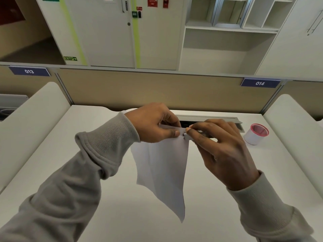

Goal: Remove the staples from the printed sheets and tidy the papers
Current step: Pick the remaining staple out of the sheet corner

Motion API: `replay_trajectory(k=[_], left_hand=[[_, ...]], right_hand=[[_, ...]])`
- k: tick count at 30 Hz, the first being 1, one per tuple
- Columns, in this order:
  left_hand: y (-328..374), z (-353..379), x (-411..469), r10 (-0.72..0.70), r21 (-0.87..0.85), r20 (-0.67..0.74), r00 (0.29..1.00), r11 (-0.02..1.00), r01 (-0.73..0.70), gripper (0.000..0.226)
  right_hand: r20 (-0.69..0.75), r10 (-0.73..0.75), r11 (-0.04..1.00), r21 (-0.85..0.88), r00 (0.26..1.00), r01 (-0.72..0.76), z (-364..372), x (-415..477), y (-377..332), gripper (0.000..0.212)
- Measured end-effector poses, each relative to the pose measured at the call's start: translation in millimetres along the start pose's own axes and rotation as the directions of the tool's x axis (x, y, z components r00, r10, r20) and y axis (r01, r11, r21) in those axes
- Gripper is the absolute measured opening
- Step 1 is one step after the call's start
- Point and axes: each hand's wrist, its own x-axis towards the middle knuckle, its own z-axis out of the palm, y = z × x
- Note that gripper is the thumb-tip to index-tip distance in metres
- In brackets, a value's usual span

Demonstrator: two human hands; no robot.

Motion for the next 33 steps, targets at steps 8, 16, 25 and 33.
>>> replay_trajectory(k=[8, 16, 25, 33], left_hand=[[5, 1, 0, 0.024, 0.009, 0.032, 0.999, 1.000, -0.025, 0.031], [6, 1, -3, 0.076, -0.079, 0.040, 0.996, 0.994, -0.073, 0.023], [1, -6, -3, 0.065, -0.124, 0.032, 0.997, 0.990, -0.060, 0.018], [3, -4, 0, 0.065, -0.076, 0.029, 0.997, 0.995, -0.063, 0.025]], right_hand=[[0.051, -0.073, 0.988, 0.138, 0.996, 0.066, -6, 4, 3, 0.023], [0.083, 0.030, 0.876, 0.478, 0.996, -0.066, -12, 8, 11, 0.020], [0.025, 0.067, 0.907, 0.415, 0.997, -0.072, -21, 13, 4, 0.018], [0.137, -0.059, 0.981, 0.189, 0.989, 0.032, -23, 18, 4, 0.020]])
